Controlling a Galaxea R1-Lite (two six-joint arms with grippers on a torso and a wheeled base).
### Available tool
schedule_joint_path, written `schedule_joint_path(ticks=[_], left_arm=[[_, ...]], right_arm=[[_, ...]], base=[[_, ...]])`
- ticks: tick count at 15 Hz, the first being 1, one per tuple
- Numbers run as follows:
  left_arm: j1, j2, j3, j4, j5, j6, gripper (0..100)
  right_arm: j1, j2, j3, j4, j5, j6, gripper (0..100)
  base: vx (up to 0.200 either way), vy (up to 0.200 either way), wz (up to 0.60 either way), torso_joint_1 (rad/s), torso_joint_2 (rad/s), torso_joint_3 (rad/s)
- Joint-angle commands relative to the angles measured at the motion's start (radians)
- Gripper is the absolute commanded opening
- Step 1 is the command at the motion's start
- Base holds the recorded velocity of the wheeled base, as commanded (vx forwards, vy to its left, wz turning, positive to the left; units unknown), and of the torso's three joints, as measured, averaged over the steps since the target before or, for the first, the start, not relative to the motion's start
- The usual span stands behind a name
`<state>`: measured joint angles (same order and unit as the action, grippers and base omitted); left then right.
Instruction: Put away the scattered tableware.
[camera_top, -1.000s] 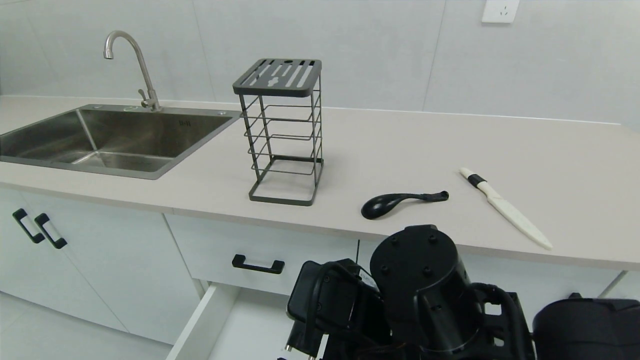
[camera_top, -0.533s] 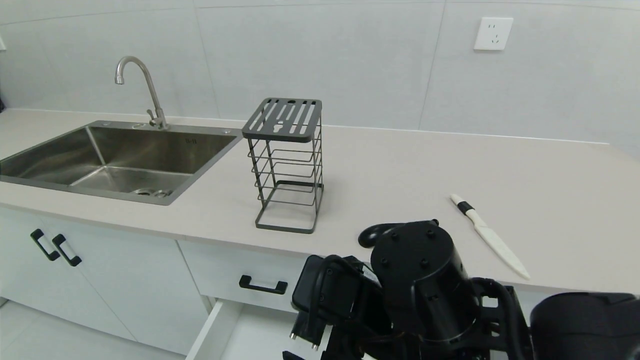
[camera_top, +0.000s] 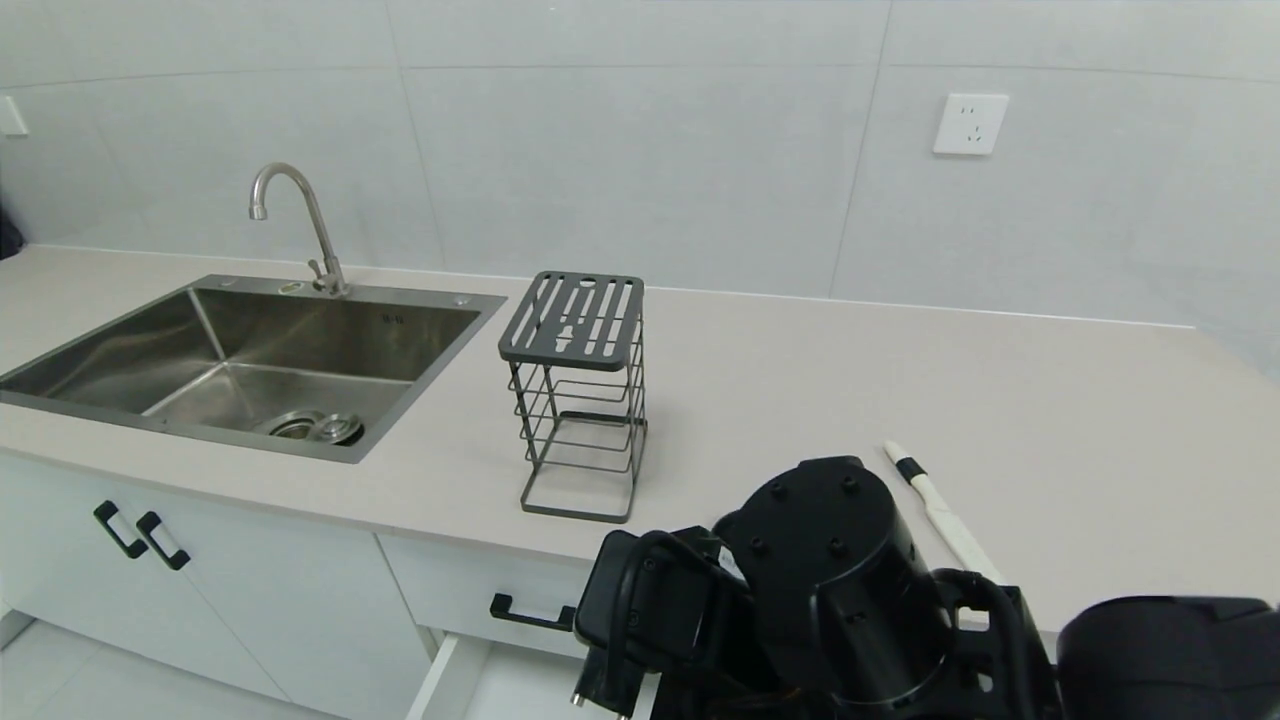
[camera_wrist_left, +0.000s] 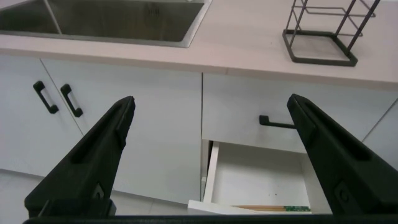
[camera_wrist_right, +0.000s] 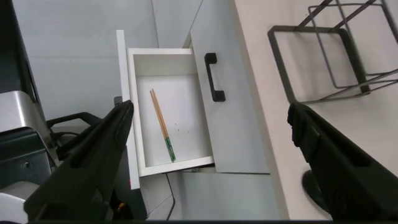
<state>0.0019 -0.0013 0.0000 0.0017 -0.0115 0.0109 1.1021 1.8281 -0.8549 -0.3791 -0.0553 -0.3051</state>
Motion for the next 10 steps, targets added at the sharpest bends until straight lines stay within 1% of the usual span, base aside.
schedule_joint_path(ticks=[1, 2, 4, 7, 10], left_arm=[[0.001, 0.001, 0.000, 0.000, -0.001, 0.000, 100], [0.001, 0.001, 0.000, 0.000, -0.001, 0.001, 100], [0.001, 0.001, 0.000, 0.000, 0.001, 0.000, 100], [0.001, 0.001, 0.000, 0.000, -0.001, 0.000, 100], [0.001, 0.001, 0.000, 0.000, -0.001, 0.000, 100]], right_arm=[[-0.005, 0.014, -0.001, 0.009, 0.000, 0.011, 100], [-0.008, 0.020, -0.003, 0.011, 0.000, 0.014, 100], [-0.018, 0.059, -0.013, 0.008, 0.009, 0.017, 100], [-0.030, 0.099, -0.019, 0.008, 0.005, 0.017, 100], [-0.044, 0.119, 0.004, 0.008, -0.001, 0.052, 100]], base=[[0.000, 0.000, 0.00, 0.295, -0.57, -0.271], [0.000, 0.000, 0.00, 0.168, -0.32, -0.163], [0.000, 0.000, 0.00, 0.081, -0.13, -0.068], [0.000, 0.000, 0.00, 0.011, -0.02, -0.012], [0.000, 0.000, 0.00, 0.000, 0.00, 0.000]])
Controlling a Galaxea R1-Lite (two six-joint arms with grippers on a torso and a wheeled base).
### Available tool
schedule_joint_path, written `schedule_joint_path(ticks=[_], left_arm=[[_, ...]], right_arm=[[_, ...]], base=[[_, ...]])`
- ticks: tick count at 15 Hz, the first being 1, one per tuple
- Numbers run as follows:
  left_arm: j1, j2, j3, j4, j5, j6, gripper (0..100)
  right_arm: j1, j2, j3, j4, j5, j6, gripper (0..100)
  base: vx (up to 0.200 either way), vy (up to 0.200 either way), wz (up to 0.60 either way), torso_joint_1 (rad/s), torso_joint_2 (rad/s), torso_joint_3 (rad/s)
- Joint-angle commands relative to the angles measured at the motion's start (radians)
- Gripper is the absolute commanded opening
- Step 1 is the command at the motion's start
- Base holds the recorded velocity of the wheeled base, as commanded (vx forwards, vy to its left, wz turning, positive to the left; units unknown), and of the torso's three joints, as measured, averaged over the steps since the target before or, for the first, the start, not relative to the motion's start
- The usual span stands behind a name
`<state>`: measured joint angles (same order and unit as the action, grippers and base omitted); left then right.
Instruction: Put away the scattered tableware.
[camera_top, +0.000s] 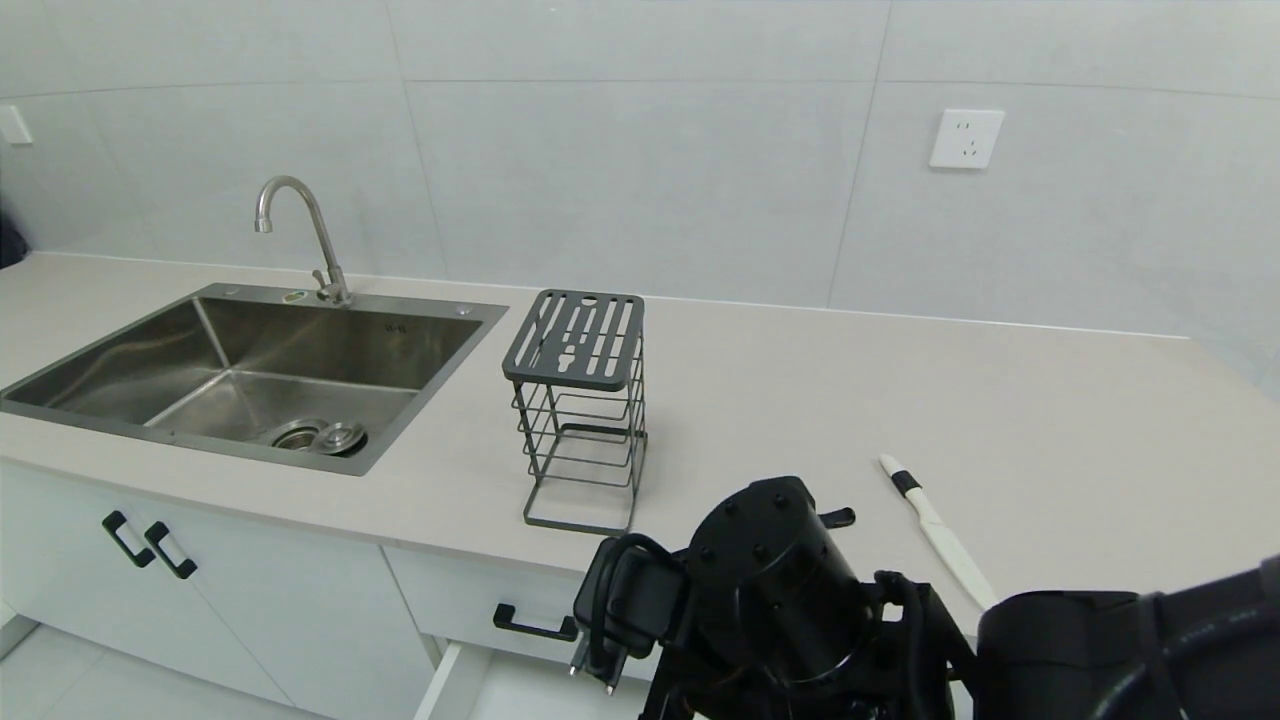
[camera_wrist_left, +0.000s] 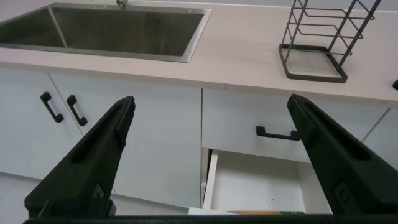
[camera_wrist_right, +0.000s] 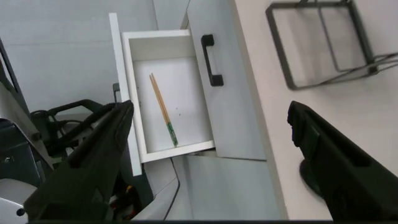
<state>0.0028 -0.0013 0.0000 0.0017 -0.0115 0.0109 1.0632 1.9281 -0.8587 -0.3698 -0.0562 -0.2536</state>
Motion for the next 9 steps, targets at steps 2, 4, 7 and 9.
schedule_joint_path(ticks=[2, 4, 7, 9], left_arm=[[0.000, 0.001, 0.000, 0.000, 0.001, 0.000, 100], [0.000, 0.001, 0.000, 0.000, -0.001, 0.000, 100], [0.000, 0.001, 0.000, 0.000, 0.001, 0.000, 100], [0.000, 0.001, 0.000, 0.000, -0.001, 0.000, 100]], right_arm=[[-0.071, 0.015, 0.006, -0.005, 0.006, 0.005, 100], [-0.161, 0.008, 0.010, -0.008, 0.029, 0.005, 100], [-0.220, -0.031, 0.092, -0.061, 0.160, 0.010, 100], [-0.266, -0.064, 0.116, -0.063, 0.176, 0.010, 100]], base=[[0.000, 0.000, 0.00, 0.000, 0.00, 0.000], [0.000, 0.000, 0.00, 0.000, 0.00, 0.000], [0.000, 0.000, 0.00, 0.000, 0.00, 0.000], [0.000, 0.000, 0.00, 0.000, 0.00, 0.000]])
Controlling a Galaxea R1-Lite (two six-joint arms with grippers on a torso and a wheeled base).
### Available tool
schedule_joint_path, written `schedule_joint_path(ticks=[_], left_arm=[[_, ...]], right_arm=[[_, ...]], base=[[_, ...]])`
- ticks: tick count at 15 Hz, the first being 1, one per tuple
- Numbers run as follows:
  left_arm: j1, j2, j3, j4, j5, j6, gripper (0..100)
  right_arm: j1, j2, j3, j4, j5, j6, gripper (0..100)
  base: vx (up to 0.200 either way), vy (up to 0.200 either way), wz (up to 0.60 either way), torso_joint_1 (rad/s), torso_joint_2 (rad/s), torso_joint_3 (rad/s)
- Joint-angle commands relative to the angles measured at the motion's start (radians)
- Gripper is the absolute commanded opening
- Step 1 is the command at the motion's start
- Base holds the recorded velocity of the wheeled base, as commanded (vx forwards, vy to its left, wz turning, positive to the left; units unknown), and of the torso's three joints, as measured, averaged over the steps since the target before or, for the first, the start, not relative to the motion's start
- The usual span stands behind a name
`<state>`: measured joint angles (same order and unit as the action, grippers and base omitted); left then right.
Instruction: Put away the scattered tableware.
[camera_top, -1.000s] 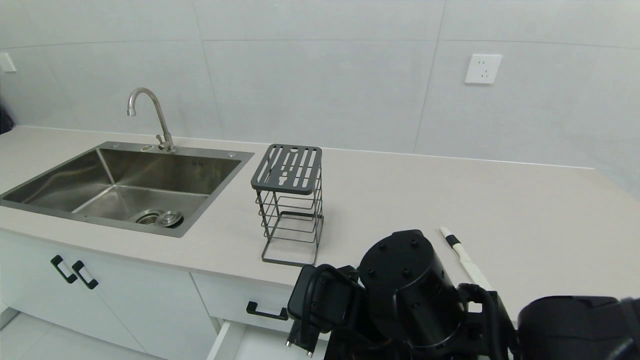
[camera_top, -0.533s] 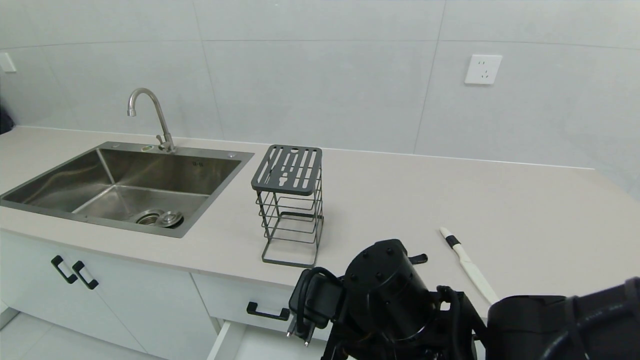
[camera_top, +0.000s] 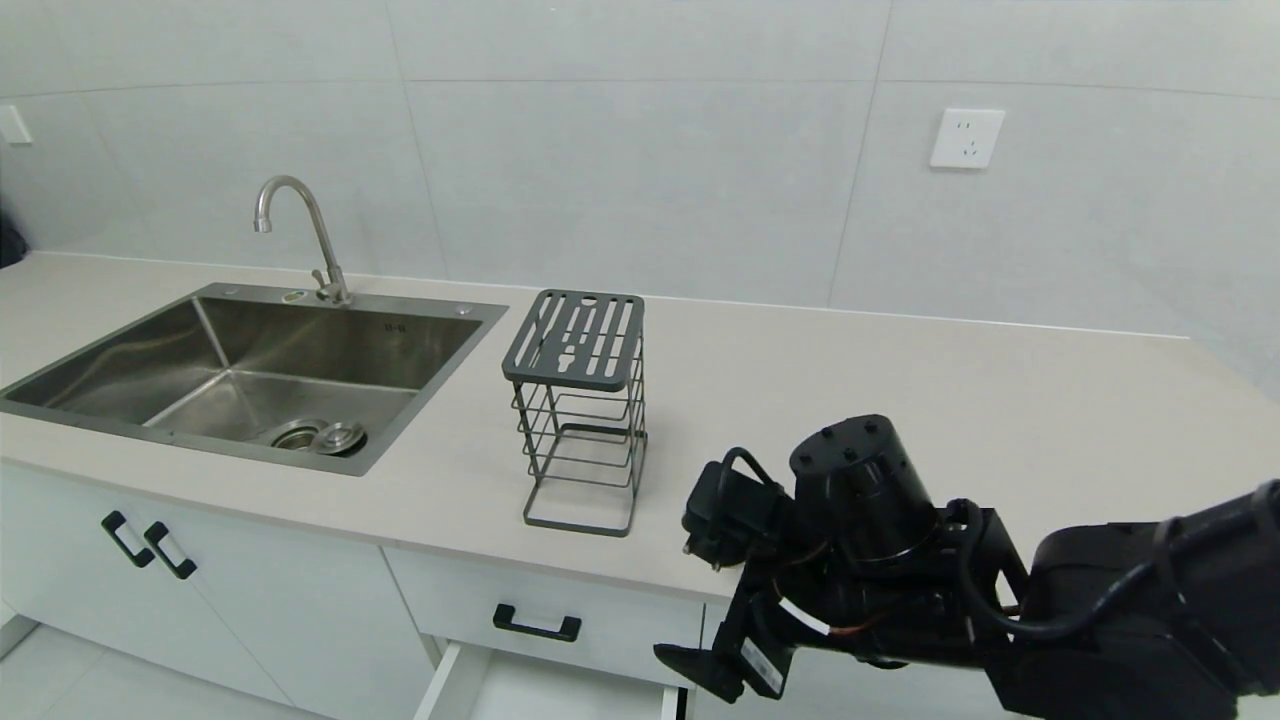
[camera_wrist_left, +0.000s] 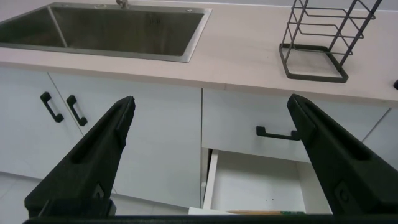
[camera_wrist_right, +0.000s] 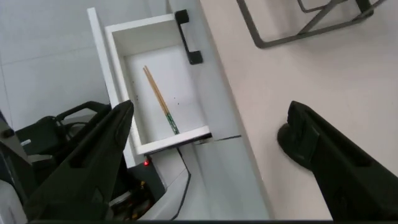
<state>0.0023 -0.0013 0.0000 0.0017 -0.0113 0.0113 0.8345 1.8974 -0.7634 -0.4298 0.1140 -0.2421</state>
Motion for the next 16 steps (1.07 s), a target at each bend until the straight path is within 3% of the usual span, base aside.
schedule_joint_path(ticks=[1, 4, 16], left_arm=[[0.001, 0.001, 0.000, 0.000, 0.001, -0.001, 100], [0.001, 0.001, 0.000, 0.000, -0.001, -0.001, 100], [0.001, 0.001, 0.000, 0.000, -0.001, -0.001, 100]], right_arm=[[-0.066, -0.041, 0.026, -0.003, 0.009, -0.002, 100], [-0.175, -0.051, 0.098, -0.012, 0.069, -0.003, 100], [-0.333, 0.043, 0.067, -0.015, 0.039, -0.009, 100]], base=[[0.000, 0.000, 0.00, 0.000, 0.00, 0.000], [0.000, 0.000, 0.00, 0.000, 0.00, 0.000], [0.000, 0.000, 0.00, 0.000, 0.00, 0.000]])
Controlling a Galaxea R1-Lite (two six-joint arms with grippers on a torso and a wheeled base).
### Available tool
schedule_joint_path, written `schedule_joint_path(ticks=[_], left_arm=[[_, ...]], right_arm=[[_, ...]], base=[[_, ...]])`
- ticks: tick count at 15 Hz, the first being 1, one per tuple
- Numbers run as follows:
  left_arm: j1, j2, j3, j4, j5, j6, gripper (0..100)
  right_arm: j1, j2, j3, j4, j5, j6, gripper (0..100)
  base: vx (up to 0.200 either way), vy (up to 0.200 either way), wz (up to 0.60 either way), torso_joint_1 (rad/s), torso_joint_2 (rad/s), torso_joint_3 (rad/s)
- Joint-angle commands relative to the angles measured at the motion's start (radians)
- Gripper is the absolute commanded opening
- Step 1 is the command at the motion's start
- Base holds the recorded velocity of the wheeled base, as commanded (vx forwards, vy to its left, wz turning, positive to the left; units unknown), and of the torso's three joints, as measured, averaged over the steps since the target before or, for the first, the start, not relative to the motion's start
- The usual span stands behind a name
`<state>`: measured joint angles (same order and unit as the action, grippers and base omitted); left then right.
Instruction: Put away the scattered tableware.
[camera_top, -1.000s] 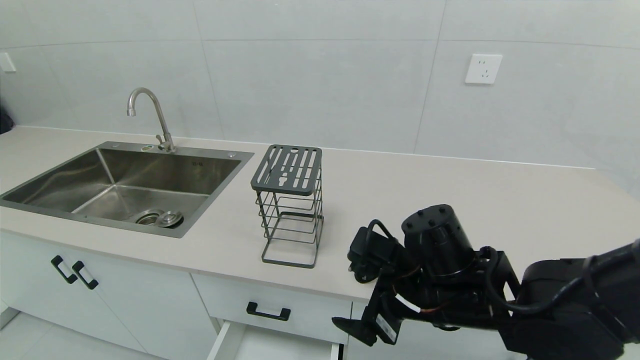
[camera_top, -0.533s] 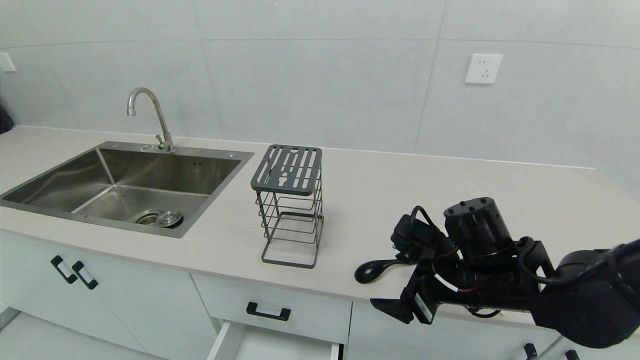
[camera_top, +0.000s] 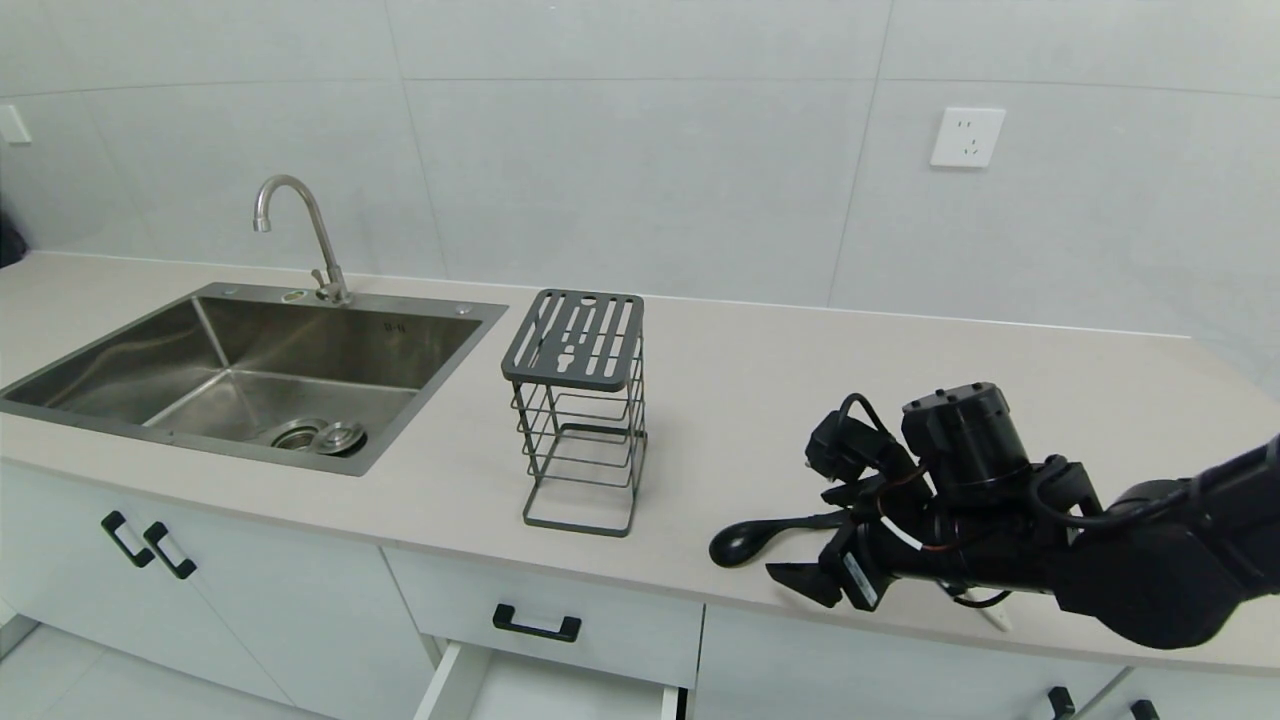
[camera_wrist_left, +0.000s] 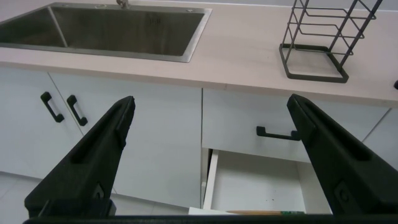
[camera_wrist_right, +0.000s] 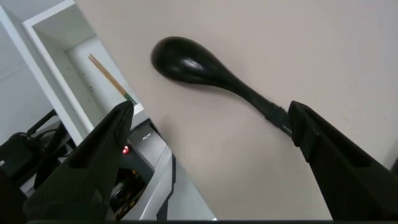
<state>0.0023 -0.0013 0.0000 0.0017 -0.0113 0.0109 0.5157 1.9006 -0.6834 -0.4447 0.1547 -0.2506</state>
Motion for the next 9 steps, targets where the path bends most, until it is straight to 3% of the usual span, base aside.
schedule_joint_path(ticks=[1, 9], left_arm=[[0.001, 0.001, 0.000, 0.000, 0.001, 0.001, 100], [0.001, 0.001, 0.000, 0.000, 0.001, 0.000, 100]], right_arm=[[-0.020, 0.063, -0.025, 0.000, -0.001, -0.001, 100], [-0.006, 0.184, -0.133, 0.000, -0.001, -0.002, 100]], base=[[0.000, 0.000, 0.00, 0.000, 0.00, 0.000], [0.000, 0.000, 0.00, 0.000, 0.00, 0.000]])
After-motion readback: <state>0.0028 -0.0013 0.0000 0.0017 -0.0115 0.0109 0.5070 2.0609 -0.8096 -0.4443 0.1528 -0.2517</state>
